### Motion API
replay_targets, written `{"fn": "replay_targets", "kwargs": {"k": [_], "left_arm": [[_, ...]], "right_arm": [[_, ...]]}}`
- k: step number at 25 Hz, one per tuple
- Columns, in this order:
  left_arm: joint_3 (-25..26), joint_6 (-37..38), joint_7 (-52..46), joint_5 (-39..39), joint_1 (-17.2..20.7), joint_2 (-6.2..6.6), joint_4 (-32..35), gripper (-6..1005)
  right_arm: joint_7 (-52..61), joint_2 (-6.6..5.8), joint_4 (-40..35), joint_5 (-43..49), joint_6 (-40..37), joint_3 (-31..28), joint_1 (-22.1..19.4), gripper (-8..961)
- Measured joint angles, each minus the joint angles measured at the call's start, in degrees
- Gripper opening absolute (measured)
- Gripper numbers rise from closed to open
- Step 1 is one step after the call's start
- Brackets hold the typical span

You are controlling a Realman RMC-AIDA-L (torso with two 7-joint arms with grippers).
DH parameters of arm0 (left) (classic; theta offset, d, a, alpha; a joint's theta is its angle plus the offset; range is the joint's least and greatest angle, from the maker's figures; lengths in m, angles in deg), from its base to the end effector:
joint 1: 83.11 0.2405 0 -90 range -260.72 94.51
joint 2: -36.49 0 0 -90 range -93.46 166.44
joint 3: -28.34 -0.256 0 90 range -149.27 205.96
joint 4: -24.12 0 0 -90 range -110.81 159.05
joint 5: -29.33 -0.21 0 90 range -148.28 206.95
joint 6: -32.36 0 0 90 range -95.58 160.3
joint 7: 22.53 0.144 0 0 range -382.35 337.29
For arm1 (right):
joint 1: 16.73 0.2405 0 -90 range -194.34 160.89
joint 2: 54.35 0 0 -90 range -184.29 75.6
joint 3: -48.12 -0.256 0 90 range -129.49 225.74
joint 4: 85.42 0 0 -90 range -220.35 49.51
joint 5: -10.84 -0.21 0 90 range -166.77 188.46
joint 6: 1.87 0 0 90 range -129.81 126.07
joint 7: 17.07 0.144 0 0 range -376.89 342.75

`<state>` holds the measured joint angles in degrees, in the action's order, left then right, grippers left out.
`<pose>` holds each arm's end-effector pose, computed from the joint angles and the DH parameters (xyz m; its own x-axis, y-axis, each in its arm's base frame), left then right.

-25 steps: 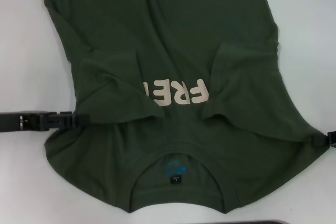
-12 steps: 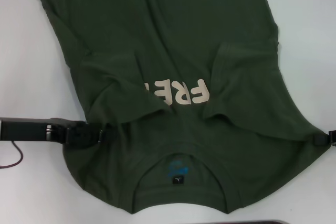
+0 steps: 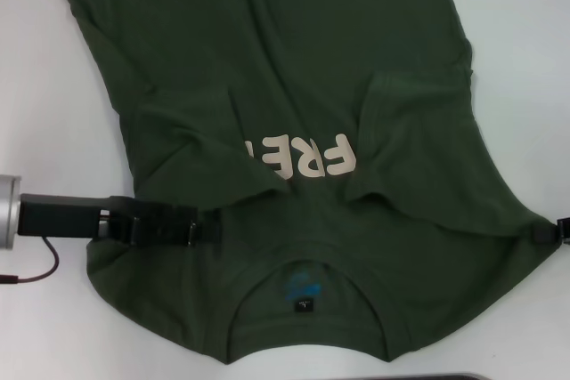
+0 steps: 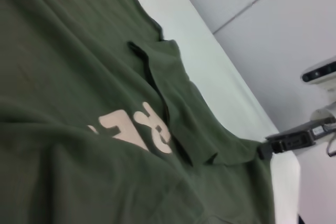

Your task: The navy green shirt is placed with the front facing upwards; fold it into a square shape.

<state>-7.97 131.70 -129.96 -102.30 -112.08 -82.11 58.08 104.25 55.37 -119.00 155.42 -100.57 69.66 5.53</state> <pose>-0.2896 0.2757 -0.0182 0.4946 0.8374 0.2326 0.8061 -0.5421 0.2376 0.3781 0.2407 0.0576 0.0838 -0.9664 -0.2429 -0.9911 -0.1061 0.0804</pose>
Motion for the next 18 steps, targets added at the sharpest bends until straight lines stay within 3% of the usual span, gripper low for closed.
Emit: {"fn": "replay_targets", "kwargs": {"k": [13, 18], "left_arm": [[1.6, -5.2, -0.7, -0.3, 2.3, 2.73, 0.5, 885], [2.1, -3.4, -2.6, -0.3, 2.5, 4.62, 1.1, 885]], "right_arm": [[-0.1, 0.18, 0.1, -0.1, 0.6, 0.0, 0.3, 35], [0.2, 0.13, 0.1, -0.1, 0.7, 0.0, 0.3, 35]]}}
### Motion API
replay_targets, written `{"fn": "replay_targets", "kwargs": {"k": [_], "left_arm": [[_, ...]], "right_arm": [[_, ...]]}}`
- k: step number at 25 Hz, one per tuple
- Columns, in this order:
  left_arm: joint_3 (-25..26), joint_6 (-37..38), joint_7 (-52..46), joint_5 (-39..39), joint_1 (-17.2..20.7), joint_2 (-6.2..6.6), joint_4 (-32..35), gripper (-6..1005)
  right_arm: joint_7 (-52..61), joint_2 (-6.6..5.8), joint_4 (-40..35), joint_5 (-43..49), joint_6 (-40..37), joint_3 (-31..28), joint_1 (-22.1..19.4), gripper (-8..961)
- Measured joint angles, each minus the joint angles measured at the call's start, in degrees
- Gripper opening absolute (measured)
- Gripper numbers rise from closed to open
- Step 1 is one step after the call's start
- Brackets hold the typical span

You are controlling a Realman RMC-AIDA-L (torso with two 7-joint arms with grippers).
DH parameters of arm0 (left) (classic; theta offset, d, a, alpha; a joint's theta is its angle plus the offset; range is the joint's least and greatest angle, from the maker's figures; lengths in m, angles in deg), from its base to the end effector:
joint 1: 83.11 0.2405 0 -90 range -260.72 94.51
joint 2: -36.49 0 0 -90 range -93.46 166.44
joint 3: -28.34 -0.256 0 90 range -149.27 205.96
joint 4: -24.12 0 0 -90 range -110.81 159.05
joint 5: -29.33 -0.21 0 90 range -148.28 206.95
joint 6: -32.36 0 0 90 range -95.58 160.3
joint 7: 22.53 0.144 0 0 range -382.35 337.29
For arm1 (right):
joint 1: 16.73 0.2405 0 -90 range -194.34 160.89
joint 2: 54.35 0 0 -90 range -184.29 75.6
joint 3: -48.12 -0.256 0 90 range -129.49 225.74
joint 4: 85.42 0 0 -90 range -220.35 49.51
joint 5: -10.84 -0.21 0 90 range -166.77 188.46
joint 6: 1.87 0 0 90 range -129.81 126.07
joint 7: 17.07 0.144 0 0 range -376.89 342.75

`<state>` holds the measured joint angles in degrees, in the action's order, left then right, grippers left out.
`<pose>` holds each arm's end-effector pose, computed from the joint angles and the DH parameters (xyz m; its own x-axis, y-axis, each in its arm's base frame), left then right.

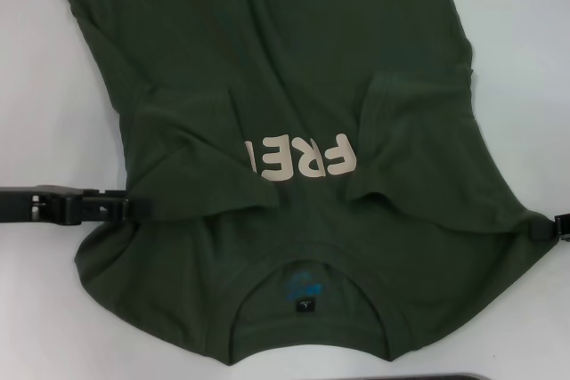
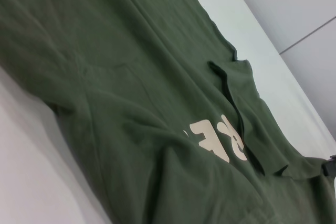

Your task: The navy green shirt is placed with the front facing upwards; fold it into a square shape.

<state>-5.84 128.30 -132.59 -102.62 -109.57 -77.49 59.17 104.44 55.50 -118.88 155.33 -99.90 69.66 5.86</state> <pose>-0.3257 0.2817 0.0200 0.4256 0.8625 0.2738 0.8799 -0.4651 0.0975 0.3775 0.2436 0.0563 0.0839 -0.9650 -0.2484 -0.9915 -0.1058 0.0762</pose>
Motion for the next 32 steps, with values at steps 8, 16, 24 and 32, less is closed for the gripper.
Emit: {"fn": "replay_targets", "kwargs": {"k": [8, 16, 24, 32], "left_arm": [[0.2, 0.7, -0.6, -0.1, -0.3, 0.26, 1.2, 884], [-0.2, -0.1, -0.3, -0.1, -0.8, -0.73, 0.9, 885], [-1.5, -1.3, 0.0, -0.1, -1.6, -2.47, 0.5, 885], [-2.5, -0.5, 0.5, 0.1, -2.1, -2.97, 0.6, 884]], "right_arm": [[0.1, 0.01, 0.0, 0.0, 0.2, 0.0, 0.3, 35], [0.2, 0.01, 0.1, 0.0, 0.4, -0.1, 0.6, 36], [0.2, -0.04, 0.1, 0.0, 0.4, -0.1, 0.9, 35], [0.2, -0.08, 0.0, 0.0, 0.4, -0.1, 0.9, 36]]}}
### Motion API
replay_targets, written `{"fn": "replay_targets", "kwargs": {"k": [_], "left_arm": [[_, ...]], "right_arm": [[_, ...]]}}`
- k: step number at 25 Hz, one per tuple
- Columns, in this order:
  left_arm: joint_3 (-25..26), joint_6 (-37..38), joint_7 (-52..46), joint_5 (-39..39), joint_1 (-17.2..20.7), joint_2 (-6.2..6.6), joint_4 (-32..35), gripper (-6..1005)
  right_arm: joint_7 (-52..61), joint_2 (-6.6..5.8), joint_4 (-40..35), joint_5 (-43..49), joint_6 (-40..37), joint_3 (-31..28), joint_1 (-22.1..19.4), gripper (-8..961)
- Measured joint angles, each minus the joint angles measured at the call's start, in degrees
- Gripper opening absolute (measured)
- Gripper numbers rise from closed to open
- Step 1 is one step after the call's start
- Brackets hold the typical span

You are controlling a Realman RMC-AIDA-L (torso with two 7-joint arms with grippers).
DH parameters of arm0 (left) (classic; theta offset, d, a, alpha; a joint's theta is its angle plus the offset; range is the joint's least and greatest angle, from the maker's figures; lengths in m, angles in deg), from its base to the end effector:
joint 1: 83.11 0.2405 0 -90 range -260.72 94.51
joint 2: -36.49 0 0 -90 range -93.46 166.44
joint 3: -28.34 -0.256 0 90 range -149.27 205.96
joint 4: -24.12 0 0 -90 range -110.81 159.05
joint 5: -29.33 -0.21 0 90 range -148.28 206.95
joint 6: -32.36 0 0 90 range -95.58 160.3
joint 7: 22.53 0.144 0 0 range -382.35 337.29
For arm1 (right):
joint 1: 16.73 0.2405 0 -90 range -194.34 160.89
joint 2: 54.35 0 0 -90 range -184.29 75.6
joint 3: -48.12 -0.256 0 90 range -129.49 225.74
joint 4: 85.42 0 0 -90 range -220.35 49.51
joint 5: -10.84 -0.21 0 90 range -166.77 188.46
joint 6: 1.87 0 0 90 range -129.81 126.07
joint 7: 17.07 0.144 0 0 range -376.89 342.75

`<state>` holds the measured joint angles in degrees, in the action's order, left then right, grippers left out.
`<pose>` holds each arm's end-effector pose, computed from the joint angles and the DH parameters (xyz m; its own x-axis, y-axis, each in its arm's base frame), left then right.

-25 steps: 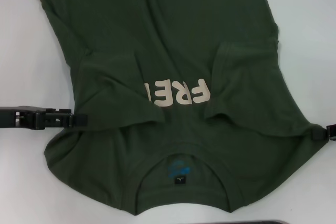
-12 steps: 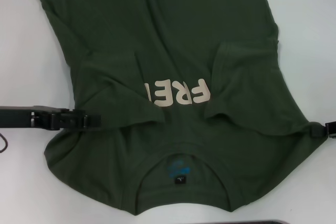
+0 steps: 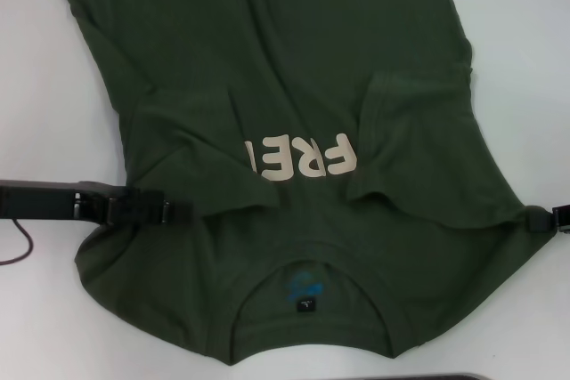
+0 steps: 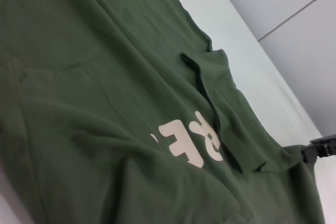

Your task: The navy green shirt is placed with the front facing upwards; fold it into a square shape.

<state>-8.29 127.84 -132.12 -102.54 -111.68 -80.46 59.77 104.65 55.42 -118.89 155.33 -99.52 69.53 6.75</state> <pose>-0.3038 0.2879 -0.0036 0.4780 0.8437 0.2442 0.8454 -0.5174 0.1328 0.3747 0.2502 0.0572 0.0943 -0.9626 -0.2539 -0.9907 -0.1158 0.0708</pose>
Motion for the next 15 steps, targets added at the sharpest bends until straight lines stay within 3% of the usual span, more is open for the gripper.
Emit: {"fn": "replay_targets", "kwargs": {"k": [10, 15], "left_arm": [[0.7, 4.7, -1.6, -0.2, 1.2, 4.17, 1.0, 885], [1.4, 7.3, -4.6, -2.3, 2.3, 4.67, 3.6, 885]], "right_arm": [[0.1, 0.04, 0.1, 0.0, 0.2, -0.1, 0.2, 35], [0.1, 0.14, 0.1, 0.0, 0.4, -0.4, 0.3, 35]]}}
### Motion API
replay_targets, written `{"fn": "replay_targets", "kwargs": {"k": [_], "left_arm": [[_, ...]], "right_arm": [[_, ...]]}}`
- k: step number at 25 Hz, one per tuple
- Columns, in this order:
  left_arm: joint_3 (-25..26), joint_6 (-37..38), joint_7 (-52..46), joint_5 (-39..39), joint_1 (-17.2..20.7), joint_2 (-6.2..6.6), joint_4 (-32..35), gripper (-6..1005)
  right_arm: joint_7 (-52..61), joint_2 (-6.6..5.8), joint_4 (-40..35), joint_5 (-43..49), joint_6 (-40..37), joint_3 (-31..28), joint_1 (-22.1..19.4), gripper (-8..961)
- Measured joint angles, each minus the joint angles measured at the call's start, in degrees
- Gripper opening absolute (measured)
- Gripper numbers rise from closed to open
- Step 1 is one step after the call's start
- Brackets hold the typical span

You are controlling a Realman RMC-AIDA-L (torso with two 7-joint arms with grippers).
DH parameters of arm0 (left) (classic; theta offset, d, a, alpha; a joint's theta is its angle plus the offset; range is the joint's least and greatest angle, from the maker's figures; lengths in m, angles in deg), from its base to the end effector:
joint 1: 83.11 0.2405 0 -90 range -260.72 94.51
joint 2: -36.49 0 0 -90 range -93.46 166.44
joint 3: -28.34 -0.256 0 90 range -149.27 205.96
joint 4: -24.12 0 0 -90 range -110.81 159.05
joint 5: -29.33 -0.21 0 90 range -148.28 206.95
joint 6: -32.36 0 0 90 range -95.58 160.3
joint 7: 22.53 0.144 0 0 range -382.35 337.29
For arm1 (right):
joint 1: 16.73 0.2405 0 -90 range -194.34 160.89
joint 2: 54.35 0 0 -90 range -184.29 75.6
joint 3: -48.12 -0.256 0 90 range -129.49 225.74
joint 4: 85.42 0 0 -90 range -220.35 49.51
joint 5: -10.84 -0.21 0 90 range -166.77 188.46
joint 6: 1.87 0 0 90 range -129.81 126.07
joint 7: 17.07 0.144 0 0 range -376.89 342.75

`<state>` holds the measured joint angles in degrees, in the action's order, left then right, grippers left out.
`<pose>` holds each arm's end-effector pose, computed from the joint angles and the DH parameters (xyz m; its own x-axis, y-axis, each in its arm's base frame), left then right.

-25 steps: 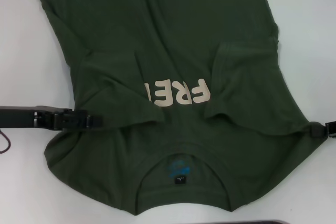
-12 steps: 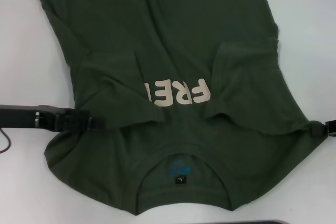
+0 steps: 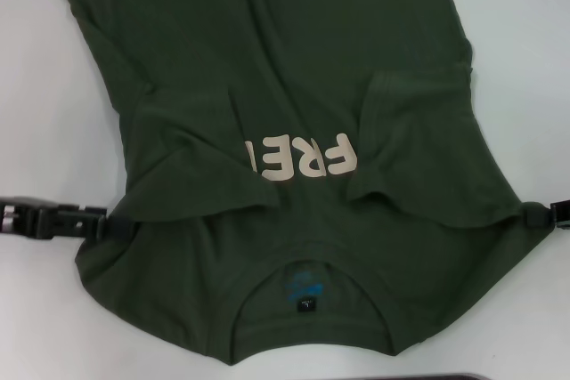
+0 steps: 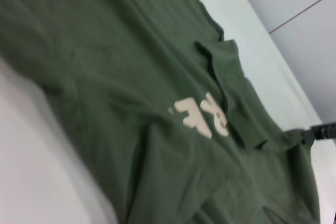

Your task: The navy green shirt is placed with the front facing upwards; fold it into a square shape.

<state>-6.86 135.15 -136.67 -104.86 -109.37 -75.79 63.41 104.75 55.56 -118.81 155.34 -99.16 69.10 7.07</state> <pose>-0.3230 0.2749 0.0420 0.4292 0.8834 0.1880 0.8830 -0.4542 0.1185 0.3737 0.2528 0.0565 0.0931 -0.9606 -0.2620 -0.9907 -0.1156 0.0716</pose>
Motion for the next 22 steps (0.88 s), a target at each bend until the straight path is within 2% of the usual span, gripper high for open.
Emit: {"fn": "replay_targets", "kwargs": {"k": [11, 22], "left_arm": [[1.7, 0.3, -3.6, -5.0, 1.4, -0.12, 0.5, 884], [2.0, -1.1, -7.6, -8.2, 1.2, 0.1, 0.7, 884]], "right_arm": [[-0.2, 0.38, 0.0, 0.0, -0.1, -0.1, 0.5, 36], [-0.1, 0.06, 0.0, 0.0, 0.0, -0.2, 1.1, 36]]}}
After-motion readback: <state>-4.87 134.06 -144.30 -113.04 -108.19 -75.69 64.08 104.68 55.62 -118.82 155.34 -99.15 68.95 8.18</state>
